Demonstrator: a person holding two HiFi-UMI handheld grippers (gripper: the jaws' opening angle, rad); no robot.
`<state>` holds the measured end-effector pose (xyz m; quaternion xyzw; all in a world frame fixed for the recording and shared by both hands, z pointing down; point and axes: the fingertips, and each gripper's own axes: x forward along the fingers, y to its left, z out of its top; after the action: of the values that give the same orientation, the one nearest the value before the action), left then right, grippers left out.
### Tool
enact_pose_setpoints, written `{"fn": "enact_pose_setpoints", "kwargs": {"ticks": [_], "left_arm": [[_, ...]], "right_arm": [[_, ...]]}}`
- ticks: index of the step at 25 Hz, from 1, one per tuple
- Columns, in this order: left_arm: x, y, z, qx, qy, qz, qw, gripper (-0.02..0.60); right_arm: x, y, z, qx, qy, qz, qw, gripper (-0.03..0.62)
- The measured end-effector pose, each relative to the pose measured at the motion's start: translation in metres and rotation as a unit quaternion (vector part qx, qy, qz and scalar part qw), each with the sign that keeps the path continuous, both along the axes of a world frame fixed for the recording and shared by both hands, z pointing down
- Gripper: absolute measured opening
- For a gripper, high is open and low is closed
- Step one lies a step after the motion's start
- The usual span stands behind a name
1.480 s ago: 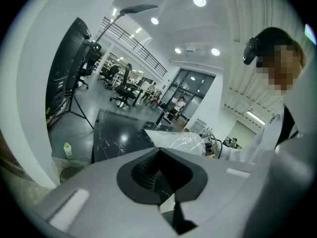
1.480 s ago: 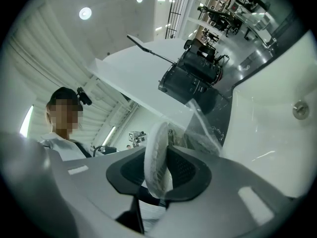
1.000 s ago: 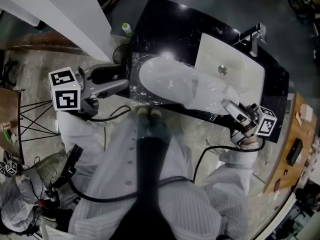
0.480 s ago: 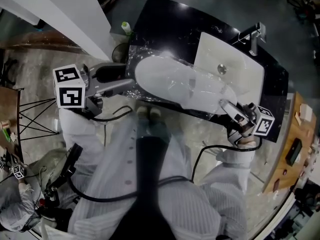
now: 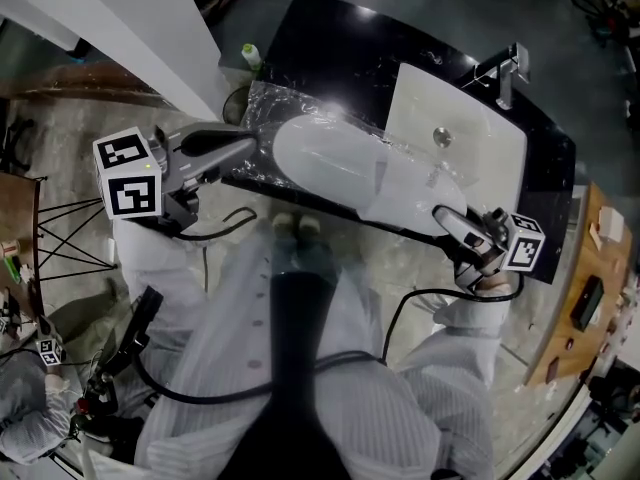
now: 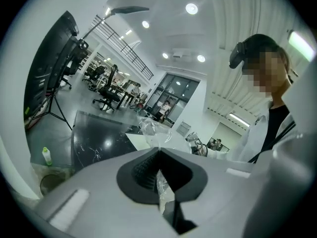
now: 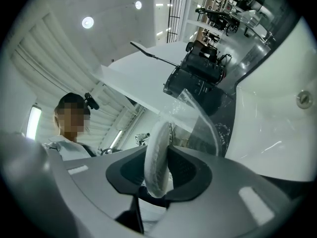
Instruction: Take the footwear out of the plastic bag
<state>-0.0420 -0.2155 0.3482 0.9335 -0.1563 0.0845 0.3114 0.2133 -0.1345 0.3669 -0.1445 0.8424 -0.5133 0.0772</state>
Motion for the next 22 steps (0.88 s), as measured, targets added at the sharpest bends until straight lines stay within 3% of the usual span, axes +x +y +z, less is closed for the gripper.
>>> {"fn": "enact_pose_setpoints", "kwargs": {"ticks": [4, 8, 13, 18, 20, 22], "left_arm": [[-0.01, -0.006, -0.003, 0.002, -0.002, -0.024, 0.9997, 0.0], [-0.039, -0.019, -0.005, 0.003, -0.009, -0.073, 0.9973, 0.0], [-0.058, -0.035, -0.008, 0.023, -0.047, -0.134, 0.9896, 0.0], [-0.065, -0.055, -0.008, 0.085, -0.111, -0.22, 0.9655, 0.0], [-0.063, -0.062, -0.009, 0.111, -0.133, -0.254, 0.9515, 0.0], [-0.063, -0.068, -0.009, 0.128, -0.154, -0.295, 0.9342, 0.0]], "right_arm": [[0.004, 0.002, 0.0, -0.005, 0.002, 0.001, 1.0, 0.115], [0.03, 0.001, -0.002, -0.002, 0.013, 0.04, 0.999, 0.106], [0.068, -0.002, -0.011, 0.031, 0.099, 0.126, 0.987, 0.1], [0.075, -0.016, -0.024, 0.079, 0.241, 0.228, 0.94, 0.097], [0.067, -0.027, -0.031, 0.116, 0.299, 0.259, 0.911, 0.098], [0.059, -0.037, -0.04, 0.154, 0.358, 0.293, 0.873, 0.097]]}}
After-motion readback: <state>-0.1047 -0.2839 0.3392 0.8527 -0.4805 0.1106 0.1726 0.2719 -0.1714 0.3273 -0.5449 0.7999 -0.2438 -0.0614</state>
